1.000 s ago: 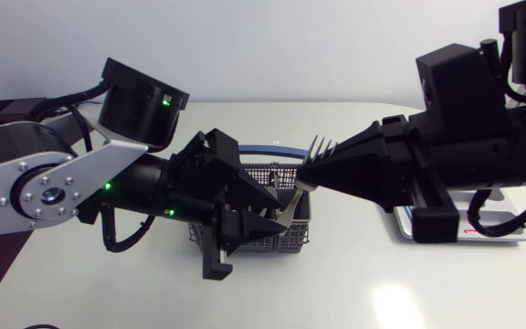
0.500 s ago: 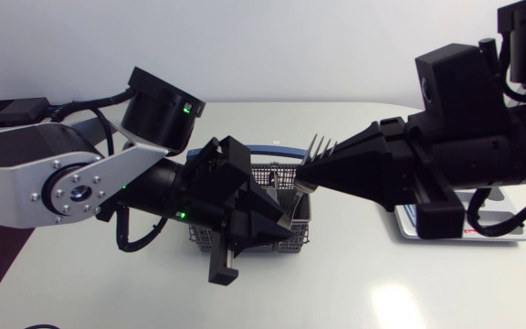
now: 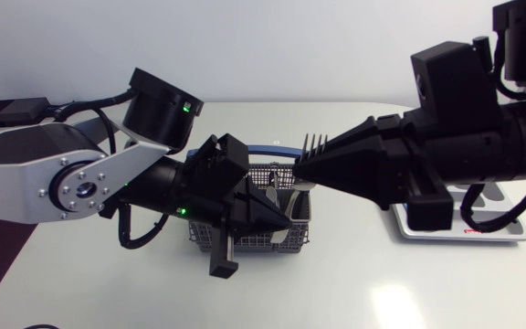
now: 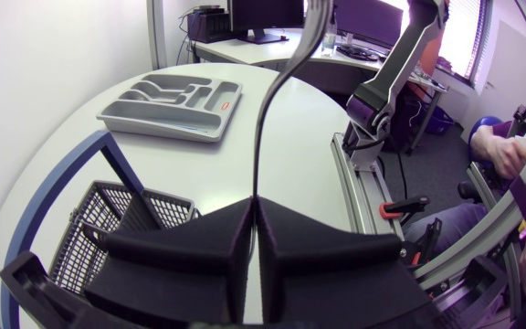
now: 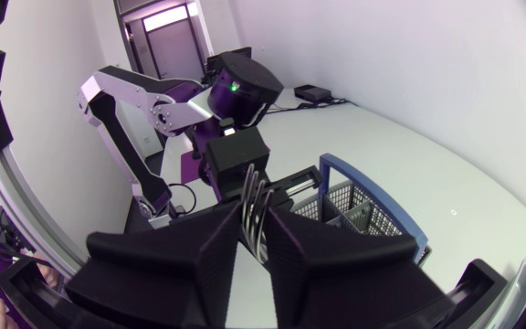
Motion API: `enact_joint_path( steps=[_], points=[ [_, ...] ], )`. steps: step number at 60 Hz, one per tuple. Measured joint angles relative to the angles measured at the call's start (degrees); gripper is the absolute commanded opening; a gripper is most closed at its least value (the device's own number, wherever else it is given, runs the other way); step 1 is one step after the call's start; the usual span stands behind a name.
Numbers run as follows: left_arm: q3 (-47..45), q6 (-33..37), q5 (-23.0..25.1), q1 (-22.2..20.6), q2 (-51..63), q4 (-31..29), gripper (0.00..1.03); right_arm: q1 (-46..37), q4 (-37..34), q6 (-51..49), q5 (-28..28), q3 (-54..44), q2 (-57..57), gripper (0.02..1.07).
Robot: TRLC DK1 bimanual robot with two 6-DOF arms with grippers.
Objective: Unload the cutlery basket into the drawer organizer.
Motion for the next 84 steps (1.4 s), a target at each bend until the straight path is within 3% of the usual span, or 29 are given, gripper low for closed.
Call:
enact_joint_path(
  steps=[8,30,36,44,49,60,69,73,84],
  points=[
    [0.02,-0.68,1.01,0.68,-0.02,0.00,0.04,-0.04,1.22,-0.02,2.29,-1.27,-1.29,0.72],
    [0.35,-2.34,4.63,3.04,-0.31,-0.02,0.04,0.76,2.84,-3.96,9.60,-8.57,-4.63,0.71],
    [0.61,-2.60,5.29,3.08,-0.33,-0.02,0.04,4.24,4.33,-4.79,13.29,-9.07,-4.61,0.61],
    [0.90,-3.41,5.73,3.02,-0.44,-0.26,0.04,7.89,7.48,-5.20,17.03,-9.31,-4.26,0.60],
    [0.92,-3.43,5.79,2.95,-0.52,-0.46,0.04,8.39,8.57,-5.20,18.16,-9.31,-3.37,0.49],
    [0.92,-3.43,5.79,2.95,-0.63,-1.18,0.03,8.39,9.77,-5.27,18.60,-9.31,-1.81,0.29],
    [0.92,-3.43,5.88,2.95,-0.63,-1.31,0.04,8.39,10.36,-5.44,18.62,-9.31,-1.44,0.24],
    [0.92,-3.43,6.01,2.95,-0.63,-1.31,0.03,8.39,10.36,-5.44,18.62,-9.31,-1.07,0.15],
    [0.92,-3.45,5.99,2.97,-0.63,-1.31,0.04,8.74,10.36,-5.44,18.45,-9.31,-0.35,0.10]
  ],
)
